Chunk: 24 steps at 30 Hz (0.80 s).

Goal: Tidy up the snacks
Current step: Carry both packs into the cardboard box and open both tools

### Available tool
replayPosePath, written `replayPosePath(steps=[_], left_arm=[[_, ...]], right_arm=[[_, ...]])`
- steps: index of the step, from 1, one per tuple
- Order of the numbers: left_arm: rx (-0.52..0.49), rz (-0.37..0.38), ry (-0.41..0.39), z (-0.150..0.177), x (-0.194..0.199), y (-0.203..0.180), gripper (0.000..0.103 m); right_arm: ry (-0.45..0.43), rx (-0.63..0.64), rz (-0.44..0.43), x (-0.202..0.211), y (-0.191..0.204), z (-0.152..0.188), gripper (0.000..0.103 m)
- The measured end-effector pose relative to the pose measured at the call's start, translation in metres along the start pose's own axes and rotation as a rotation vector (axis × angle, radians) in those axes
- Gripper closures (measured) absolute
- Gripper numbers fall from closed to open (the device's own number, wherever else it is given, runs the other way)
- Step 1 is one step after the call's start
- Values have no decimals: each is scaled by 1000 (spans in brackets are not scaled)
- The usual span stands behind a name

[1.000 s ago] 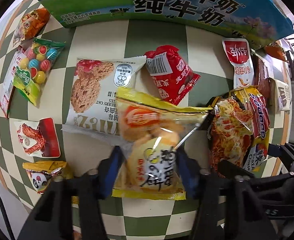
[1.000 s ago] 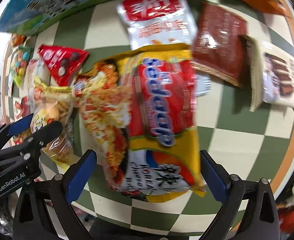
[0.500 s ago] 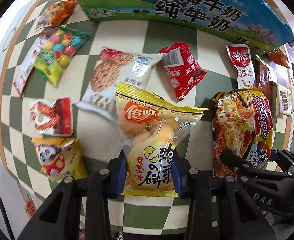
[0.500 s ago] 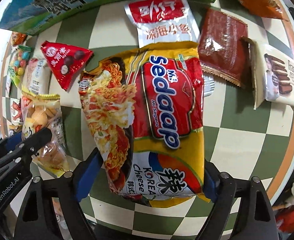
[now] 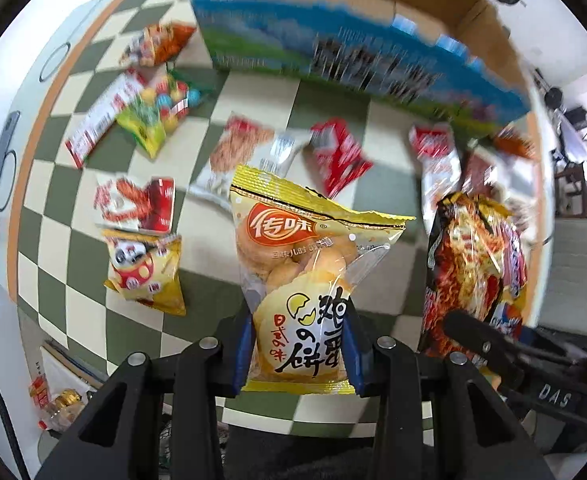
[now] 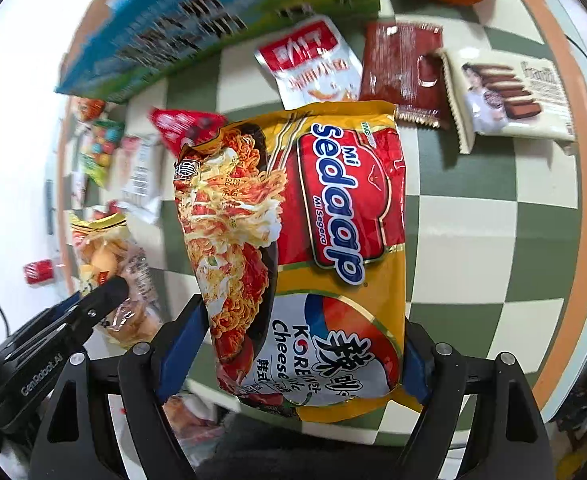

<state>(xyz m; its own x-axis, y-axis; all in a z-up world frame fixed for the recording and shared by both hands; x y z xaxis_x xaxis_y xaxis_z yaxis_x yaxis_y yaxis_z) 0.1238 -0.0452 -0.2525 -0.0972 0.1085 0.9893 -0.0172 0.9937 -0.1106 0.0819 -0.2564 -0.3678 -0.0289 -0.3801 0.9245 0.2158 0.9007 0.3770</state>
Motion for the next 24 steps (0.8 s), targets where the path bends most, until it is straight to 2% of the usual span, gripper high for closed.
replayPosePath(steps=[5,8,12,15,18,20,24], left_arm=[[-32,66,-91,-44,64,-19,69],[-78,112,-128,-94,93,-40,69],[-149,141,-150,-168,111,-69,68],[-180,139,-145,-225,101,-85,68],[-184,143,-101,-270,77,-86,68],[-192,143,-63,-297,54,-85,68],[-194,129,1,-332,12,-82,68]], right_arm=[[-76,-7,-81,70,10,-17,17],[-141,-11,-122,114,19,-35,17],[-221,-22,-157,161,33,-74,17],[-274,-32,-146,177,51,-120,17],[-303,-40,-96,162,73,-176,17],[-300,-52,-70,150,79,-211,17],[-264,-87,-47,115,79,-267,17]])
Point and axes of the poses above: each gripper's, at about its wrist camera, not at the fingertips, and x roughly against the way its jaws point, y to its left, z to its underside, the point moved 1 cm from there along -x, roughly the way its jaws point, and after that the axes turned 3 degrees about -y, right-handed, at the moved point
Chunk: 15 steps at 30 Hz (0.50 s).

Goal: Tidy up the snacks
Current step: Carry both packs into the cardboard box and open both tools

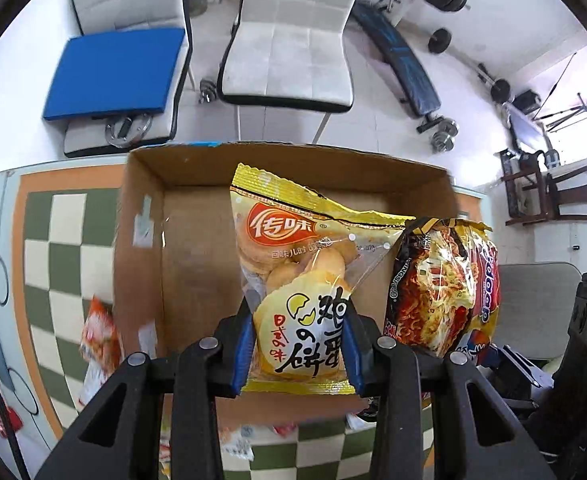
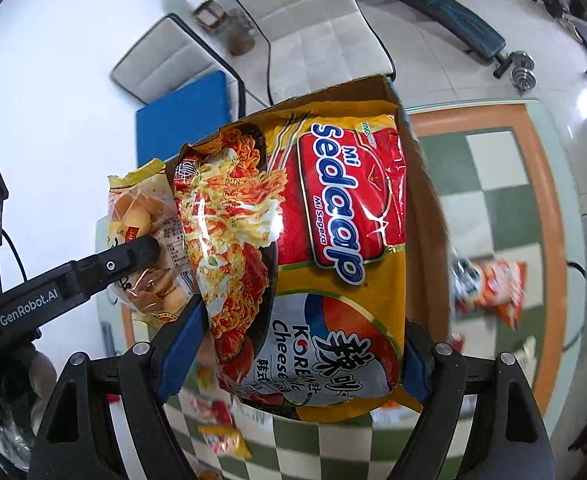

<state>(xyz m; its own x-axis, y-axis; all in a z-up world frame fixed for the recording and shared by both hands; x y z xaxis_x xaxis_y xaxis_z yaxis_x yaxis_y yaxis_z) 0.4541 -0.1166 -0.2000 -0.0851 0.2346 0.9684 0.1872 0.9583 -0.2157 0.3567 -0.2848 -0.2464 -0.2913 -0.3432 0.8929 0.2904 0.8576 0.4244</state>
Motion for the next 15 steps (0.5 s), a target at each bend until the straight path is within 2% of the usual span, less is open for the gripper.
replayPosePath(steps=[4,9,15], left_arm=[[24,20,75,-21,-37,14,68],[28,32,123,-31,-63,17,68],[-3,-9,187,-37,-85,12,67]], right_arm=[[40,-13,29,-42,3,-31,17],[76,-15,74,-76,1,-48,17],[97,0,114,-100,2,-57,17]])
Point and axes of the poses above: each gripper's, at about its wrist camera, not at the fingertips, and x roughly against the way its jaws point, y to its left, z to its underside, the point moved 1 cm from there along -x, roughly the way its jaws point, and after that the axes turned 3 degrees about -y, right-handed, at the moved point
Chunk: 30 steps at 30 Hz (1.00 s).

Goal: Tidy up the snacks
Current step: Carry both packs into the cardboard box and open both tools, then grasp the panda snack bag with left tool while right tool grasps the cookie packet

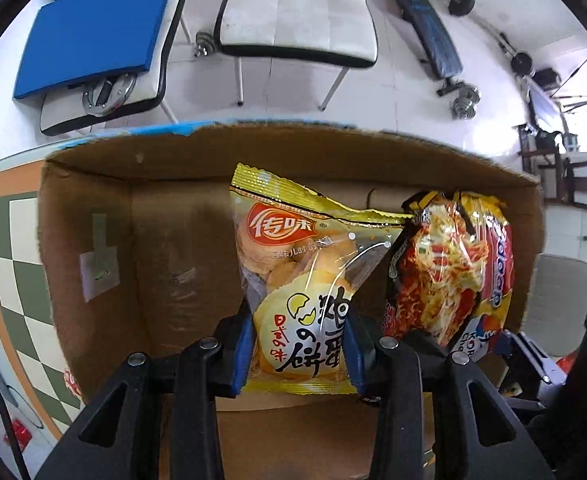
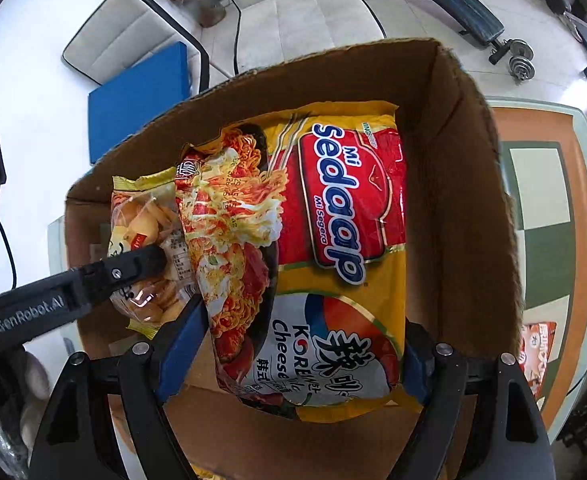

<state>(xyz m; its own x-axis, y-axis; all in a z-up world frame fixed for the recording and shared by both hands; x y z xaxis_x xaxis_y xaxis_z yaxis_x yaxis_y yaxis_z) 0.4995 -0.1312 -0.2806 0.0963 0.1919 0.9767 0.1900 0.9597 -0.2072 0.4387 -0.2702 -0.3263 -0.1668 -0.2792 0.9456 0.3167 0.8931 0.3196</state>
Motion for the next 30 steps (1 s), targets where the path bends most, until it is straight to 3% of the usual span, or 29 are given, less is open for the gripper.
replayPosePath(steps=[3,4,5,7,11,19,24,30], left_arm=[[-16,-20,8,-3,-6,-1,63],[-20,-28,3,-3,-6,-2,55],[-20,-30,0,-4,-6,-2,36],[-31,-37,-10,-3,-5,-3,16],[-54,-51,-52,4,7,-8,16],[-62,-55,-147,33,46,-16,15],[-50,-39,-220,74,83,-22,15],[-18,-54,-306,139,115,-17,15]], right_arm=[[35,-3,10,-9,-2,1,16],[41,-7,19,-11,-3,0,13],[40,-6,20,-12,-3,-1,9],[43,11,36,-11,0,-1,5],[46,53,60,-5,5,4,5],[-33,118,104,34,11,21,4],[-79,156,97,64,16,44,4],[-113,145,25,101,9,93,4]])
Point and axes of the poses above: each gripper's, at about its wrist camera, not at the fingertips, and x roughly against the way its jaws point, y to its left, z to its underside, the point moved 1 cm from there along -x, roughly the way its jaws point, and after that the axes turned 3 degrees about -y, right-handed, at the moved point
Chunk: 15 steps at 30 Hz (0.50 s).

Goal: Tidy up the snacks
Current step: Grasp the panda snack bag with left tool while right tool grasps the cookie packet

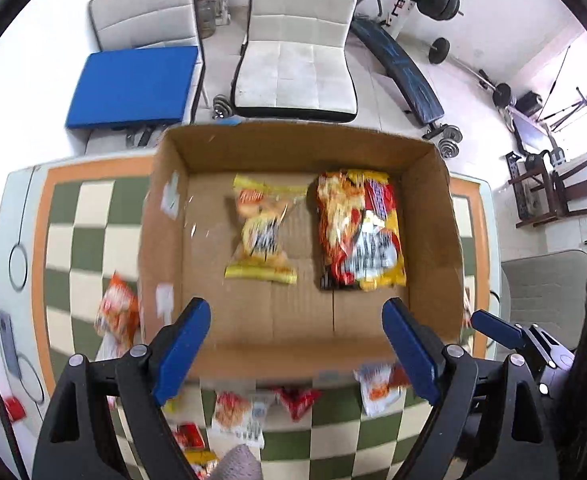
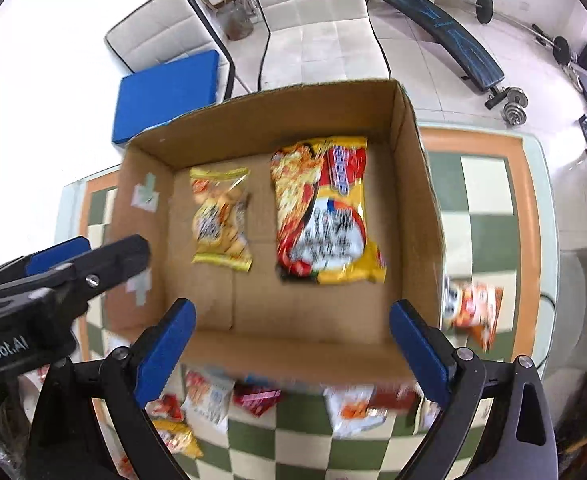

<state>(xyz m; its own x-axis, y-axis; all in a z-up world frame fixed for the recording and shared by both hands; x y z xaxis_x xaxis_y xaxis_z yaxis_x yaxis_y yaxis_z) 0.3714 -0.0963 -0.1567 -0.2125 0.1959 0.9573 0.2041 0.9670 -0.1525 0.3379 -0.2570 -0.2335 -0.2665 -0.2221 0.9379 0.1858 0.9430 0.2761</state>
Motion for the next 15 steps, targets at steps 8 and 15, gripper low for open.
replayPosePath(steps=[8,15], left_arm=[[125,-117,13,109,16,58,15],[286,-189,148,223,-15,129,15]], right_arm=[[89,-29,-67,-4,4,83,4],[309,-17,-172,-69,43,151,4]])
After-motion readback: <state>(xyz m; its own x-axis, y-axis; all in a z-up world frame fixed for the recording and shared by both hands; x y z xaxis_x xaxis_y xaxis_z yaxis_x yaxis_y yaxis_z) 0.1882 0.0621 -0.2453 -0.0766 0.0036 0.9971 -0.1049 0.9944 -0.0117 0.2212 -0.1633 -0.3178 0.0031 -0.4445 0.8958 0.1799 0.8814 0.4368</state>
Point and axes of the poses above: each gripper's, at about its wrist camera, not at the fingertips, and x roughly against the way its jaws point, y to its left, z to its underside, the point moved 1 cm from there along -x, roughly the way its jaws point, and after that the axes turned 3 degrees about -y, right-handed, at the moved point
